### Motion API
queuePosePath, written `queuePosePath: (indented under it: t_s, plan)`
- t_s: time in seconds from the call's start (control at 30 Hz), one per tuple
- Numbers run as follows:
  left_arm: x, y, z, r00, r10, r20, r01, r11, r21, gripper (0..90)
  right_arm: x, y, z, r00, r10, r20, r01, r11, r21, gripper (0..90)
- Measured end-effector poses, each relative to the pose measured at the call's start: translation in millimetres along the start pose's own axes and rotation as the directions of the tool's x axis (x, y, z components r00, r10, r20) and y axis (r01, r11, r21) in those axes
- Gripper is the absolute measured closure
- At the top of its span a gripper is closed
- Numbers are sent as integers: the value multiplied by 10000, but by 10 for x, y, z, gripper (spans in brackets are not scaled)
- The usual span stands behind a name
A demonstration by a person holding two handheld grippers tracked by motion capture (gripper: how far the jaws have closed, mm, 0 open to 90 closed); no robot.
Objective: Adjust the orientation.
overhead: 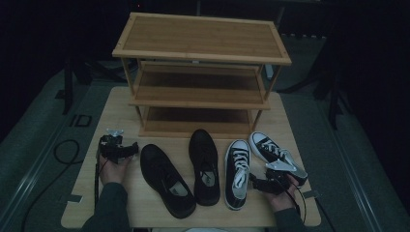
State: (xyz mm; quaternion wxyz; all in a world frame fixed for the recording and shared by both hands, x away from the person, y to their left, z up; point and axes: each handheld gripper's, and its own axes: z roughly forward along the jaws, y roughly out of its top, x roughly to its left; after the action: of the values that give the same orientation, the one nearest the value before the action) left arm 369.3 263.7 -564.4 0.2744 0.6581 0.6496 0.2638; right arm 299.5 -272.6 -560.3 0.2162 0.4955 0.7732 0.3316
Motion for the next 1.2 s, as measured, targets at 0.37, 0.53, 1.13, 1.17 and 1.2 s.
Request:
queuePosePath:
  t_s: [0.37,0.53,1.13,1.17,1.2]
  plan:
    - [4,-11,-13,9999,-127,-76,126,9999,-96,164,19,6,9,9998,-128,-138,129,9999,80,136]
    - [20,-13,-20,9995,-236,-211,231,9995,-199,225,22,6,11,9998,-154,-161,155,9998,82,136]
    - [41,-20,-87,9994,-304,156,307,9994,-160,404,34,6,13,9996,-178,-209,180,9998,98,126]
    - [40,-19,-91,9992,-331,227,335,9993,-158,419,33,6,13,9996,-180,-208,182,9998,99,126]
    - [39,-18,-98,9988,-320,359,324,9994,-131,425,34,6,13,9996,-178,-210,180,9998,98,126]
